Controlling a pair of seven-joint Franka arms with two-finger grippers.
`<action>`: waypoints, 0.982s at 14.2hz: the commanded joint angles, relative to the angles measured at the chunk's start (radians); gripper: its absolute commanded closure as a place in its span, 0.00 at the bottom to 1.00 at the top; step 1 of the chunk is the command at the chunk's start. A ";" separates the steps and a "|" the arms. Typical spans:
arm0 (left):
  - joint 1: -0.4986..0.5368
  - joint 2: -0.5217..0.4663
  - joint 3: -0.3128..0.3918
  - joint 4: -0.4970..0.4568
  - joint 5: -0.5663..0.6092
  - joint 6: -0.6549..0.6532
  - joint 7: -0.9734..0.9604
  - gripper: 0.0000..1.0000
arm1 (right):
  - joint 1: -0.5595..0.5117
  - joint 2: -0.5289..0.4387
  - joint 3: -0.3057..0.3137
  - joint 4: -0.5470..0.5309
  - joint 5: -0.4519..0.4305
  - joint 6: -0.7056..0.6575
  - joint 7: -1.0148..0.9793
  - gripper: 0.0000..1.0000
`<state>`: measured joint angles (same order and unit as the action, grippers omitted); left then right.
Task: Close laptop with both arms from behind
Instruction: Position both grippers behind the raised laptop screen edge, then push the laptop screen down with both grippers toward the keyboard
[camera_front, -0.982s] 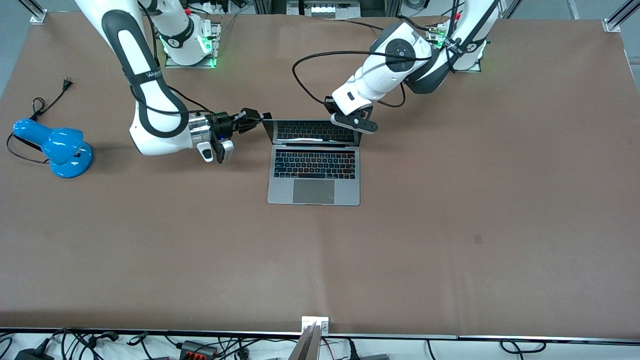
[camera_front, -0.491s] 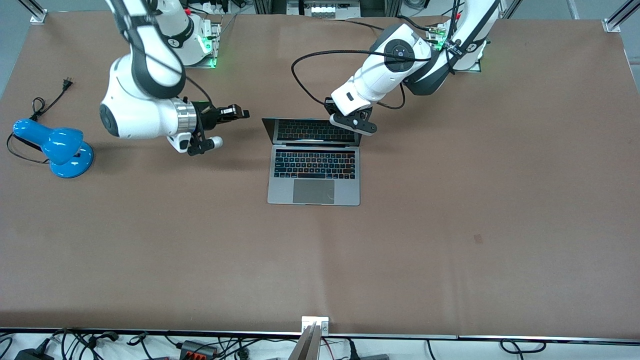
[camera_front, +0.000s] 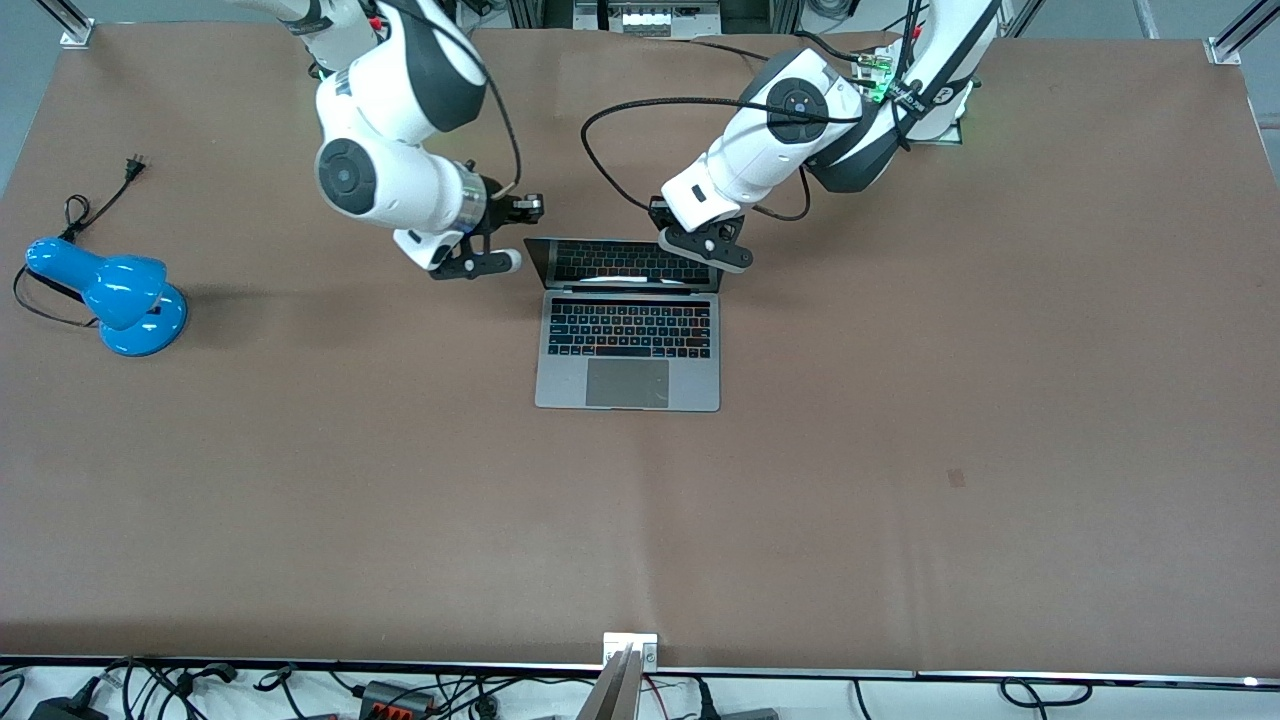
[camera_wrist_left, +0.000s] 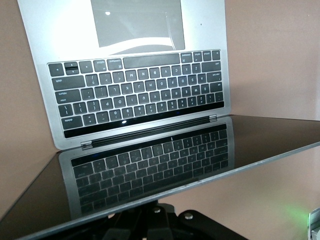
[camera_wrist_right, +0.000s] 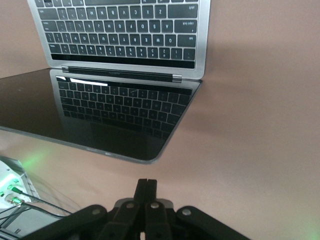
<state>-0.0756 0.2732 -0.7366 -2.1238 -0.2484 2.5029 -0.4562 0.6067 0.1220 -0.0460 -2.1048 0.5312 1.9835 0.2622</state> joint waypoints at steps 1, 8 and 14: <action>0.005 0.037 -0.001 0.042 0.026 0.004 0.016 1.00 | 0.030 0.045 -0.008 0.051 -0.016 0.012 0.063 1.00; 0.004 0.145 0.028 0.126 0.162 0.056 0.030 1.00 | 0.065 0.159 -0.009 0.181 -0.014 0.032 0.150 1.00; -0.006 0.208 0.055 0.212 0.201 0.057 0.037 1.00 | 0.050 0.244 -0.018 0.285 -0.019 0.032 0.141 1.00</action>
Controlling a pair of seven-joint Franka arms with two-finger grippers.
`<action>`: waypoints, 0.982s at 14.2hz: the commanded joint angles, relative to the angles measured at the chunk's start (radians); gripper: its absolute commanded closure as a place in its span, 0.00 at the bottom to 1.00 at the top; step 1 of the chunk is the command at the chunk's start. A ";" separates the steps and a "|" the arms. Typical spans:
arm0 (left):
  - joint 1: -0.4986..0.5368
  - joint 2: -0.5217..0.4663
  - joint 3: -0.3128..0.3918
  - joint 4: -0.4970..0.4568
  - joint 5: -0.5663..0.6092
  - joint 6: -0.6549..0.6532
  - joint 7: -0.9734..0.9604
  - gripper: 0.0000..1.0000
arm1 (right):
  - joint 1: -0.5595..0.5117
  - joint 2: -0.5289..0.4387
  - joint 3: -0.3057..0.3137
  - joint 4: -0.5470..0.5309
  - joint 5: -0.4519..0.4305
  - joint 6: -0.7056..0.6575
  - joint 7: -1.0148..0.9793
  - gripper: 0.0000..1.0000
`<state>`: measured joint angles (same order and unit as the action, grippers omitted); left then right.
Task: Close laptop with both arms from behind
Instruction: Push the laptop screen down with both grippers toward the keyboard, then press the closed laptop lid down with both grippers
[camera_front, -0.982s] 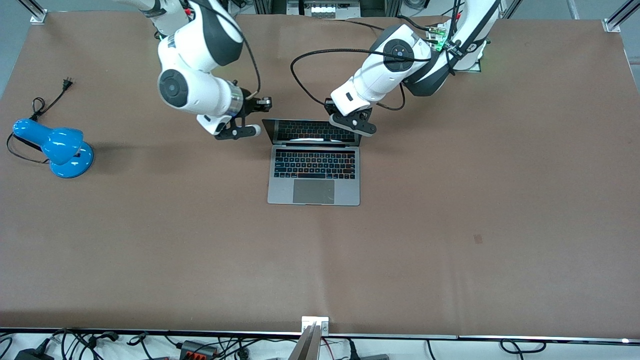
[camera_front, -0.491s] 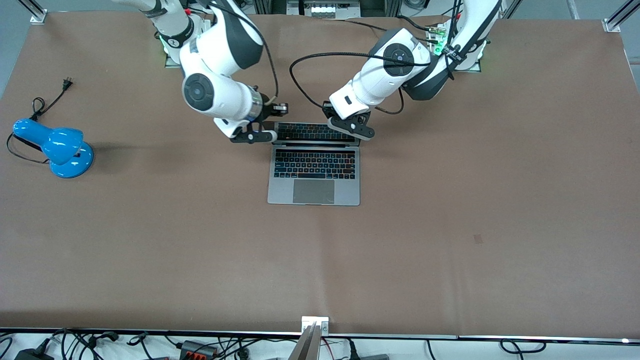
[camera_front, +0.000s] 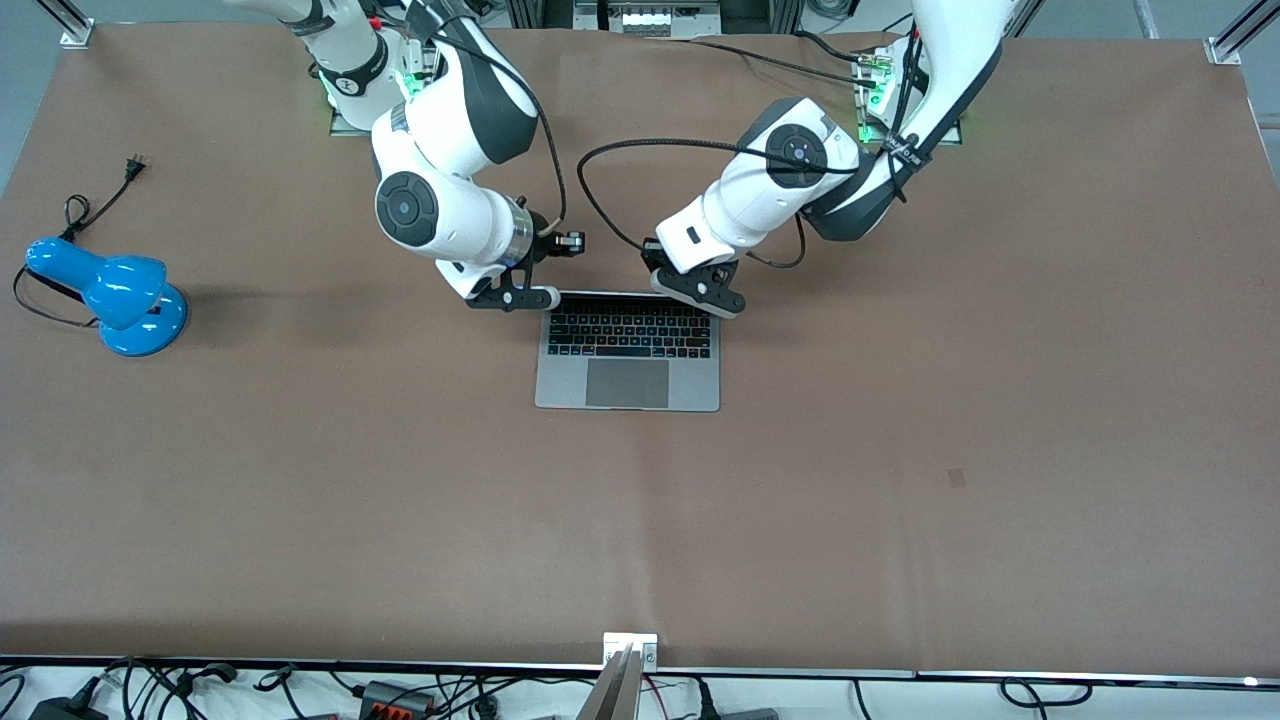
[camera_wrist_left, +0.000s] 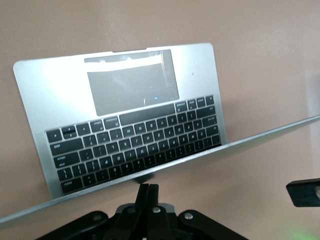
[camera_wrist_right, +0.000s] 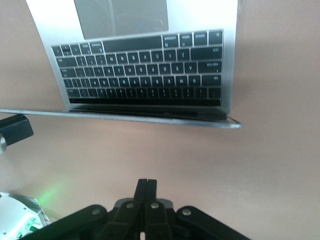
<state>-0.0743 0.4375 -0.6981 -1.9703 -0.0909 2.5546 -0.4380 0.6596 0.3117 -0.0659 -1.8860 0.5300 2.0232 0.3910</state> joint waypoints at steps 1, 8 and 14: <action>-0.007 0.068 0.020 0.085 0.080 0.006 0.018 1.00 | -0.005 0.078 0.000 0.088 -0.019 -0.008 0.012 1.00; -0.009 0.161 0.061 0.114 0.190 0.080 0.010 1.00 | -0.023 0.228 -0.017 0.215 -0.065 -0.006 0.011 1.00; -0.039 0.271 0.141 0.116 0.295 0.219 0.009 1.00 | -0.040 0.343 -0.018 0.295 -0.077 0.052 0.009 1.00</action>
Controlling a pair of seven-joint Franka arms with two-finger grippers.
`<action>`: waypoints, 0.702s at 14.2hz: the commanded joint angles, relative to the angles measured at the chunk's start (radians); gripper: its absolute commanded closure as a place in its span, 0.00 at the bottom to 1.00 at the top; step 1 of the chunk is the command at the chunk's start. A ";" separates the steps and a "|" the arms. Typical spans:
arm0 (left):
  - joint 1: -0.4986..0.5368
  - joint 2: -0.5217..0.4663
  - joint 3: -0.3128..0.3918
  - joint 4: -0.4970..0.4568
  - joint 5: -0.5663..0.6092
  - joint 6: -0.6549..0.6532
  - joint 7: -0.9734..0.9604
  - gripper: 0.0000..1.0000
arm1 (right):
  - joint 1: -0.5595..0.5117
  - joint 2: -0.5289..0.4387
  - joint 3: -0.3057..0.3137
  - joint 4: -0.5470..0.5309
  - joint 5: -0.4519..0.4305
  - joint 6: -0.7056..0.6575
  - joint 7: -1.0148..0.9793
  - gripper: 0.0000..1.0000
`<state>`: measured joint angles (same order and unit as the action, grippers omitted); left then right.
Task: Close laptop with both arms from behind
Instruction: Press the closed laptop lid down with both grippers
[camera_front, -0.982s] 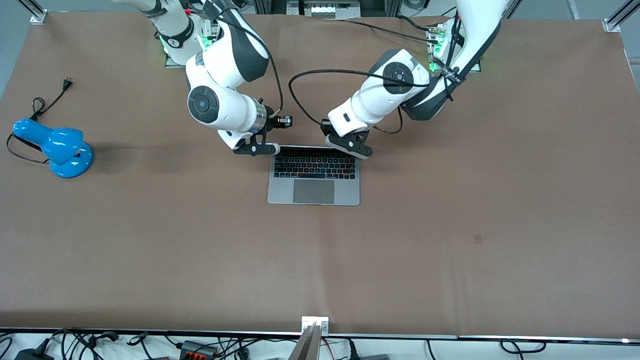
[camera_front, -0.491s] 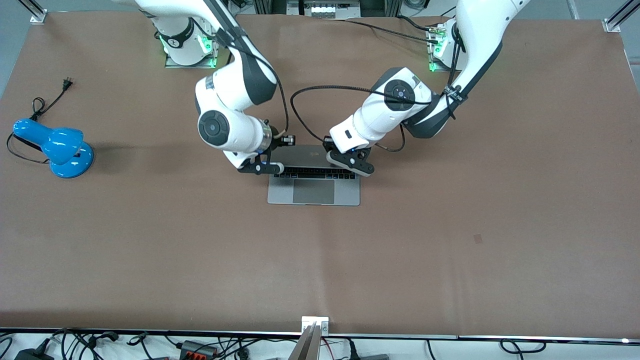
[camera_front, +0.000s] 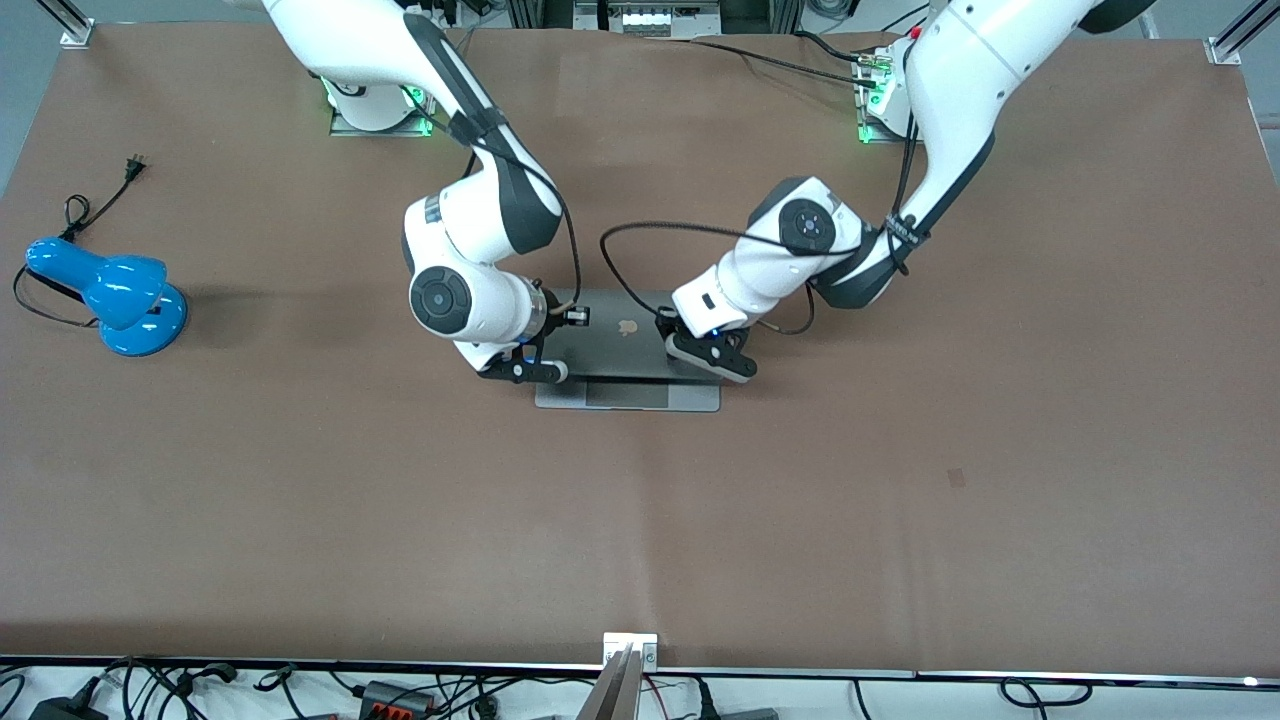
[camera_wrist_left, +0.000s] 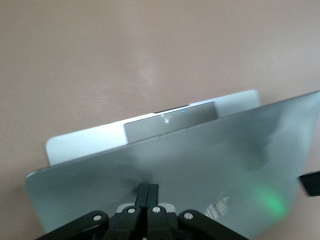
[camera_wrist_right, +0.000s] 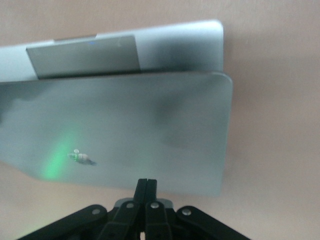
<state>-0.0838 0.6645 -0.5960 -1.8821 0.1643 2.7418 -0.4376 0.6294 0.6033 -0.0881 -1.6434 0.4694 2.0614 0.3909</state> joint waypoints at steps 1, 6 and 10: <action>-0.054 0.056 0.065 0.038 0.043 0.054 0.008 1.00 | -0.010 0.068 0.004 0.062 -0.017 0.026 0.009 1.00; -0.132 0.107 0.160 0.050 0.043 0.103 0.008 1.00 | -0.007 0.125 0.005 0.068 -0.032 0.089 0.009 1.00; -0.169 0.147 0.203 0.052 0.043 0.182 0.008 1.00 | -0.007 0.151 0.005 0.071 -0.057 0.106 0.009 1.00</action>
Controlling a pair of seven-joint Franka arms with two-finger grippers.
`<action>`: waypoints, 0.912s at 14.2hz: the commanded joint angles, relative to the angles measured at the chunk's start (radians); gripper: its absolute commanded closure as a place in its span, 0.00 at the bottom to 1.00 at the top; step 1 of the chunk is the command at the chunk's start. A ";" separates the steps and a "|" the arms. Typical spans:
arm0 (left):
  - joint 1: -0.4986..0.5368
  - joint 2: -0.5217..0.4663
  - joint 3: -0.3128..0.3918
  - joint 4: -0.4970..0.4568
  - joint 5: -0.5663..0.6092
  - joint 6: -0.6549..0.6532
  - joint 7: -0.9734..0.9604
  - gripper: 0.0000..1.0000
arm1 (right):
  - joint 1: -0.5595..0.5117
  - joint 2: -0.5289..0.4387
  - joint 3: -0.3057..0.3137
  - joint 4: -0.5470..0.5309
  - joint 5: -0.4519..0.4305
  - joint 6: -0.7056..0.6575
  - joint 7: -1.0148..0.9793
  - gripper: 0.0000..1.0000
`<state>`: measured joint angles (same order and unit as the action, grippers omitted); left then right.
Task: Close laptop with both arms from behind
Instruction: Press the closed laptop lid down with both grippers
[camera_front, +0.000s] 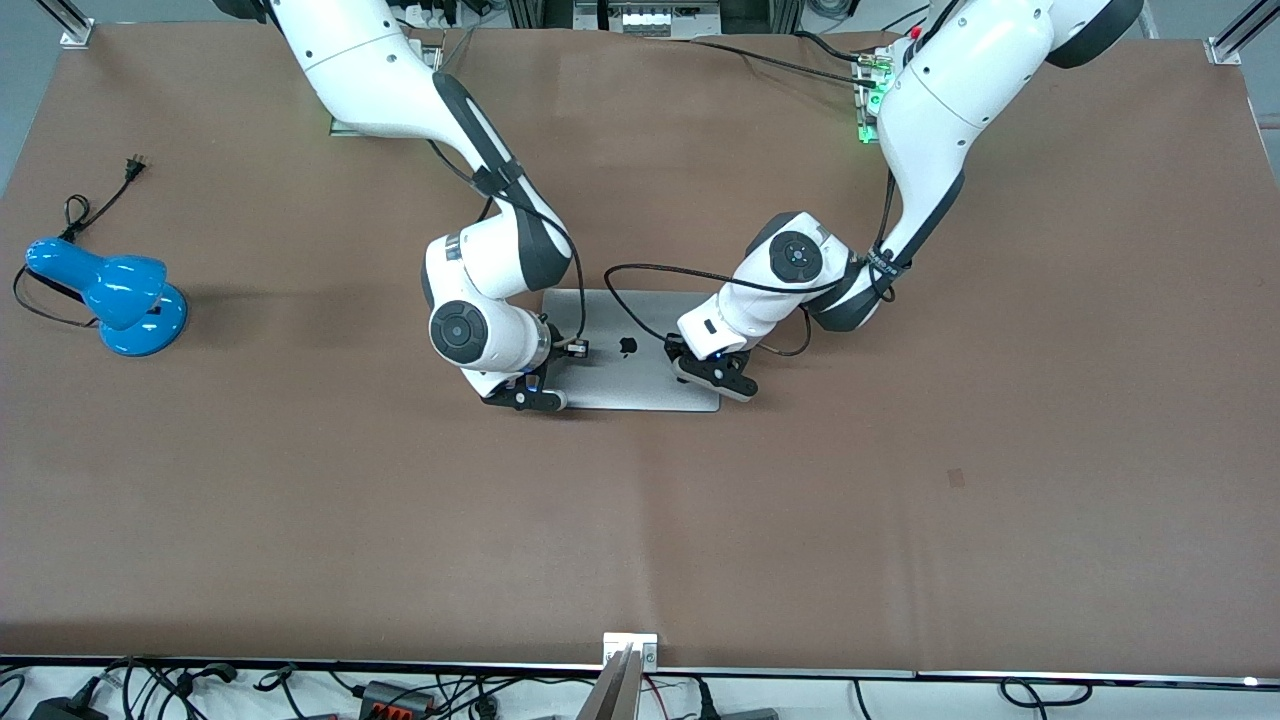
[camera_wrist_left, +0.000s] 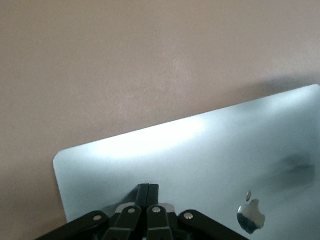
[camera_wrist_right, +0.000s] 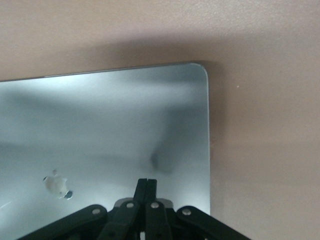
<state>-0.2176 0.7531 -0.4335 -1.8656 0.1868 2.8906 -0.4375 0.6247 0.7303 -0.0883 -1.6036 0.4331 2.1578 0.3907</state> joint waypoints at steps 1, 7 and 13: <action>-0.034 0.057 0.041 0.034 0.020 0.033 0.008 1.00 | -0.002 0.027 0.005 0.034 -0.022 0.011 0.010 1.00; -0.023 0.051 0.041 0.031 0.023 0.033 0.009 1.00 | -0.011 0.012 -0.007 0.122 -0.022 -0.059 0.022 1.00; -0.009 -0.102 0.035 0.026 0.023 -0.222 0.014 1.00 | 0.004 -0.029 -0.090 0.215 -0.025 -0.237 0.025 1.00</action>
<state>-0.2266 0.7382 -0.4108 -1.8422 0.1878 2.8247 -0.4322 0.6197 0.7162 -0.1659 -1.4023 0.4277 1.9596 0.3932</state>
